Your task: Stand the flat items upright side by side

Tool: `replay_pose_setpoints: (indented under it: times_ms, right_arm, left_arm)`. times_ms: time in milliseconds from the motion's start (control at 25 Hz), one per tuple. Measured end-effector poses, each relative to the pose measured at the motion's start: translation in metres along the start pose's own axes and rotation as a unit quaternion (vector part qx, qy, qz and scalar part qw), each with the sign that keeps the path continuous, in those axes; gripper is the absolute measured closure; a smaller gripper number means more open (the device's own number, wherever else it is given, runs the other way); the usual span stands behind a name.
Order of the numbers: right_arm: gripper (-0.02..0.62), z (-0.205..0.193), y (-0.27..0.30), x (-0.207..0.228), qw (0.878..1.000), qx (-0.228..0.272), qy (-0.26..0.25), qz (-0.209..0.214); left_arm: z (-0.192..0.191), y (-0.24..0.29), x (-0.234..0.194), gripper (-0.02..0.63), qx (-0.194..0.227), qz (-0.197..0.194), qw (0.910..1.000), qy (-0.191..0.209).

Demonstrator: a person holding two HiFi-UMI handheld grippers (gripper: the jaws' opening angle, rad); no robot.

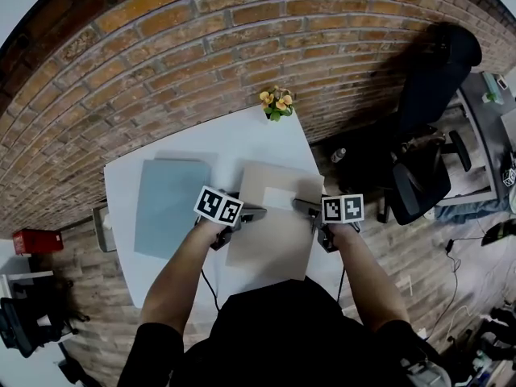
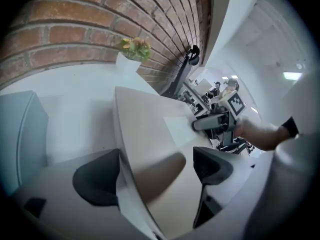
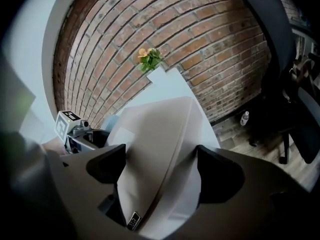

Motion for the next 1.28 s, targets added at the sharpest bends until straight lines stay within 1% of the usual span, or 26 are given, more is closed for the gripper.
replay_pose_setpoints:
  times_ms: [120,200,280,480,680,760,880,1000,1160,1280]
  right_arm:
    - [0.14,0.003,0.002,0.002,1.0,-0.007,0.011,0.007]
    - [0.135,0.004,0.003,0.003,1.0,-0.013,0.009,0.005]
    - [0.137,0.004,0.004,0.002,1.0,-0.015,0.004,0.001]
    - [0.14,0.002,0.005,0.001,1.0,-0.004,-0.006,-0.011]
    - [0.14,0.003,0.005,0.002,1.0,-0.01,-0.005,-0.014]
    - [0.14,0.003,0.005,0.002,1.0,-0.01,-0.002,-0.013]
    - [0.143,0.005,0.004,0.0,1.0,0.006,-0.002,-0.009]
    - [0.16,0.015,-0.003,-0.009,0.999,0.028,-0.028,-0.017]
    - [0.166,0.034,-0.018,-0.026,0.996,0.051,-0.077,-0.017]
    - [0.167,0.05,-0.027,-0.044,0.991,0.073,-0.115,-0.013]
  left_arm:
    - [0.009,0.005,-0.004,0.141,-0.004,0.008,0.9999,0.014]
    - [0.013,0.01,-0.005,0.14,-0.017,0.017,0.9993,0.029]
    - [0.015,0.014,-0.007,0.126,-0.031,0.017,0.9987,0.038]
    - [0.016,0.023,-0.011,0.1,-0.044,0.002,0.9984,0.036]
    - [0.019,0.025,-0.01,0.097,-0.06,0.001,0.9975,0.039]
    - [0.02,0.024,-0.01,0.097,-0.06,0.0,0.9974,0.04]
    - [0.019,0.02,-0.01,0.098,-0.034,0.0,0.9989,0.033]
    - [0.023,0.012,-0.007,0.1,-0.004,0.013,0.9994,0.031]
    - [0.037,-0.008,0.003,0.1,0.032,0.034,0.9977,0.049]
    - [0.048,-0.026,0.01,0.1,0.058,0.055,0.9943,0.07]
Point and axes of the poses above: the fingertips, and each gripper's own axes: y forward along the fingers, x to its right, z out of its top, the point moved 9 cm from there along -y, backward along the fingers, and after that the axes turned 5 degrees about z, right-handed, at the moved point
